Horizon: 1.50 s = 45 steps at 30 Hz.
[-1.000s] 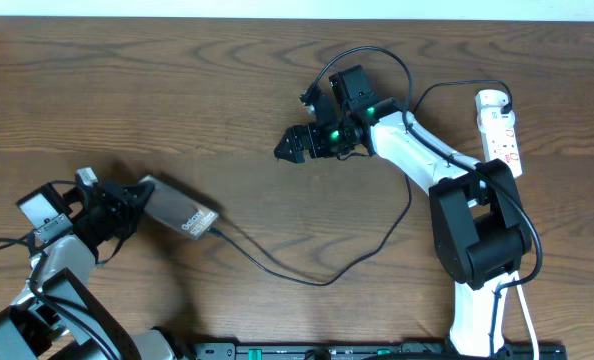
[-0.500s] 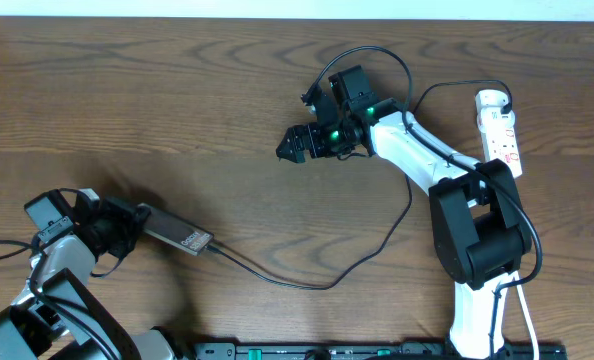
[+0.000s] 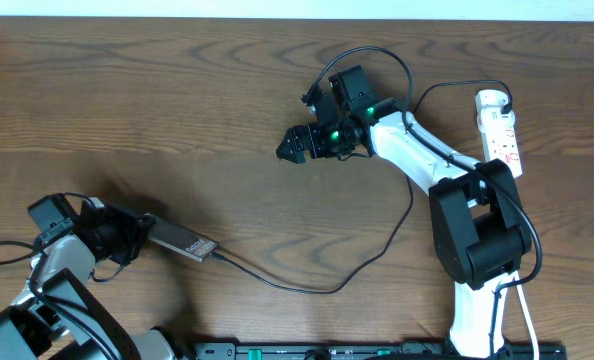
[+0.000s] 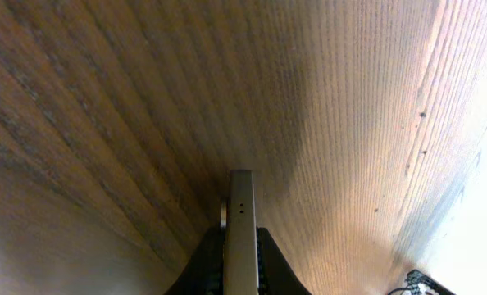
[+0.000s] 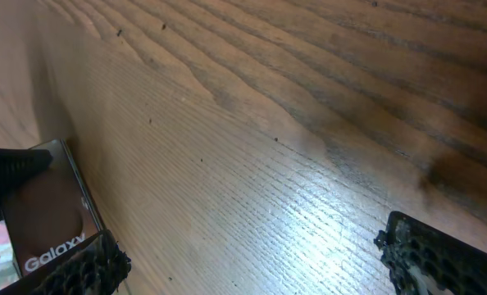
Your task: Plug charger to phone and switch on socket
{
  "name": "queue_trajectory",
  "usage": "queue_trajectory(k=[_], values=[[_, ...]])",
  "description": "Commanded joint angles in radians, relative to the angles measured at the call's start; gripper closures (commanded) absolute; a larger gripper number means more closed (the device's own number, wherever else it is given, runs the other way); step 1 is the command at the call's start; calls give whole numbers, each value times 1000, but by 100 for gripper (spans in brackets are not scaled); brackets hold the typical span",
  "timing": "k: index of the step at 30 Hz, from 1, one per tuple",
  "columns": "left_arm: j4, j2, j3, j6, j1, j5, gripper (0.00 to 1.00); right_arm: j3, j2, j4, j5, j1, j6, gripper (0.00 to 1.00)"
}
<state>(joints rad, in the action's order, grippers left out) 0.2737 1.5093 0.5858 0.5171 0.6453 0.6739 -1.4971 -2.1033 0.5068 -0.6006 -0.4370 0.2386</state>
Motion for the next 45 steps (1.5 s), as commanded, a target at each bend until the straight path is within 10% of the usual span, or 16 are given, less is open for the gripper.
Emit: queue_trajectory(k=[1, 22, 35, 45], values=[[7, -13, 7, -3, 3, 17, 79, -16, -2, 5, 4, 4, 12, 1], [-29, -13, 7, -5, 3, 34, 68, -16, -2, 10, 4, 4, 11, 1], [-694, -29, 10, 85, -6, 731, 33, -20, 0, 10, 5, 5, 11, 1], [-972, -32, 10, 331, -200, 670, 14, -109, 64, 141, 162, 5, 7, 1]])
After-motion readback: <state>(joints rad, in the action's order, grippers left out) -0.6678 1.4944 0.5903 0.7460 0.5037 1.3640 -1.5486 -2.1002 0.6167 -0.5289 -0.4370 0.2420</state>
